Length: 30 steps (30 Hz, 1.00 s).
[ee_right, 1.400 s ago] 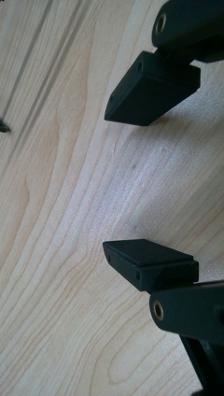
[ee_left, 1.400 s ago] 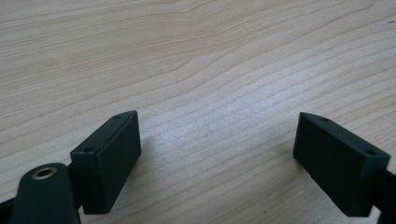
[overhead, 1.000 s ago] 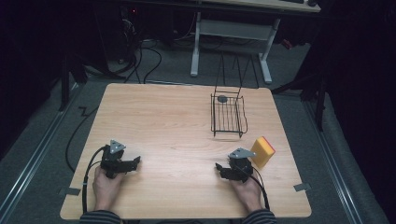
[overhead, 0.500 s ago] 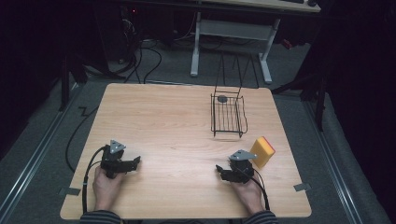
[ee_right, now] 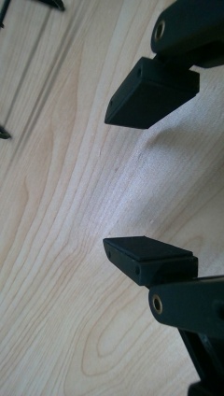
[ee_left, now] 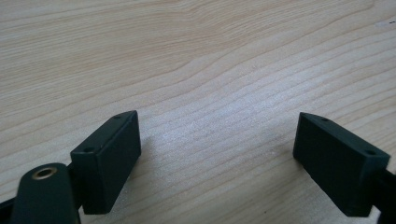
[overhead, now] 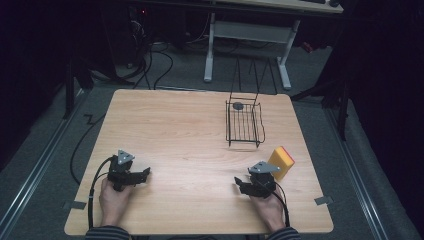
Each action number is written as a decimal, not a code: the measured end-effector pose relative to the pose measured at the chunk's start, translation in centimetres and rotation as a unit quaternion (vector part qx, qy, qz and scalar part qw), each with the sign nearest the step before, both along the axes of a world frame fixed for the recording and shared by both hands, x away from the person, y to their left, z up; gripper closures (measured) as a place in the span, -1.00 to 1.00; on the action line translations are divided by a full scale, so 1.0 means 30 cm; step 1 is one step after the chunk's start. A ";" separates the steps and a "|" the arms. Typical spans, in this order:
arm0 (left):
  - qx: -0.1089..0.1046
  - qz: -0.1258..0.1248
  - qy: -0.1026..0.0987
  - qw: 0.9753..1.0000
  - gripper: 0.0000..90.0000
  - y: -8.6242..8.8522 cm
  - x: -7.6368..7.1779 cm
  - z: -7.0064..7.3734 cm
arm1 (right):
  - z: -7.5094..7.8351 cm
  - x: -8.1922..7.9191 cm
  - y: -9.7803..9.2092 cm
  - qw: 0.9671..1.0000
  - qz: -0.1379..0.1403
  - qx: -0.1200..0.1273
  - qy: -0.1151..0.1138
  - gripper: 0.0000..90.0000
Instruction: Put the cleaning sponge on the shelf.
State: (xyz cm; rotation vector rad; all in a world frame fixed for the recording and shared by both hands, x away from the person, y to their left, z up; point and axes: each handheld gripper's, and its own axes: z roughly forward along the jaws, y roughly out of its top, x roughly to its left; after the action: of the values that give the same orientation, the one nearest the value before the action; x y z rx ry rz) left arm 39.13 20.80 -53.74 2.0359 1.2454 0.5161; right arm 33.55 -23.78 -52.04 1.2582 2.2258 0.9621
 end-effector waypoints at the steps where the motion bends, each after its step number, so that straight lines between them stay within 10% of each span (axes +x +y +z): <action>1: 0.000 0.000 0.000 1.000 -0.65 0.000 0.000 0.000 | 0.005 -0.004 -0.002 1.000 0.003 0.000 -0.005 -0.20; 30: 0.000 0.000 0.000 1.000 -0.65 0.000 0.000 0.000 | 0.072 -0.160 -0.099 0.998 -0.024 0.031 -0.045 -0.14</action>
State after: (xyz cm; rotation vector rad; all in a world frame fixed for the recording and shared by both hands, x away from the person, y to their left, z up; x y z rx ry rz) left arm 39.13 20.81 -53.75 2.0356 1.2452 0.5158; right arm 28.75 -26.76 -49.90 1.2639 2.1033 1.0551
